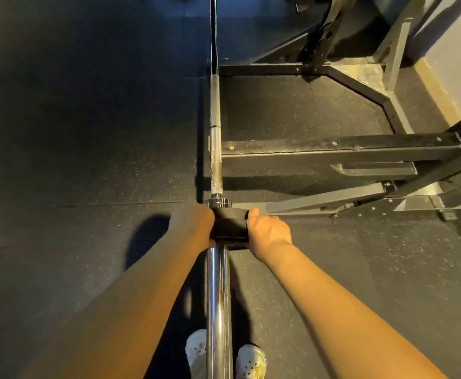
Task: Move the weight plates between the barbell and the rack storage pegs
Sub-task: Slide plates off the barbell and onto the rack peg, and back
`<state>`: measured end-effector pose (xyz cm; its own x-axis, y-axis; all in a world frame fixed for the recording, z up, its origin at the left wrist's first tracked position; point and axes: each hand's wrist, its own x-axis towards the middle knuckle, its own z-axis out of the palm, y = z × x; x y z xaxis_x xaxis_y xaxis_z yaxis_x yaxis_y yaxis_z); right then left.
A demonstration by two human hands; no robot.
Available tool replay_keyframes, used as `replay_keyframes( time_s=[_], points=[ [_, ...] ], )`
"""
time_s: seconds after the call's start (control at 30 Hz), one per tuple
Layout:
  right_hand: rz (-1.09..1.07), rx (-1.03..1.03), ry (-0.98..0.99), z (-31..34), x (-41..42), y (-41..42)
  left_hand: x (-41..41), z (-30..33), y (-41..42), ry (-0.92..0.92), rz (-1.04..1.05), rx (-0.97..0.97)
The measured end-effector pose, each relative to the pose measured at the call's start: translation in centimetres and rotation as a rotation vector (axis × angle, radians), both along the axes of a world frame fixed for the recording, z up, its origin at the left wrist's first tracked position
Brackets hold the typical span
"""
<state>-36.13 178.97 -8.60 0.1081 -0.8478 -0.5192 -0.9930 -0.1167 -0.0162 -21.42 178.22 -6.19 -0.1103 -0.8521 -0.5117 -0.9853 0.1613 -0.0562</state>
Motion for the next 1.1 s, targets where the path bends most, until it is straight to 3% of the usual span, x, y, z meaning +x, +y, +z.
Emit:
replay_keyframes(
  time_s=[0.17, 0.67, 0.8, 0.9, 1.1],
  points=[
    [-0.014, -0.019, -0.021, -0.3, -0.1, -0.6, 0.2, -0.6, -0.1, -0.051, -0.095, -0.112],
    [-0.158, -0.031, -0.034, -1.0, 0.1, 0.6, 0.5, 0.0, -0.2, -0.058, -0.279, -0.123],
    [-0.211, -0.04, 0.02, -0.5, 1.1, 0.8, 1.0, -0.5, -0.1, 0.066, -0.222, -0.024],
    [-0.214, -0.063, 0.089, 0.3, 2.4, 1.5, 3.0, -0.3, 0.9, 0.118, -0.24, -0.097],
    [-0.047, -0.125, 0.341, 2.5, 7.0, 3.1, 7.5, -2.9, 3.0, 0.244, -0.072, -0.092]
  ],
)
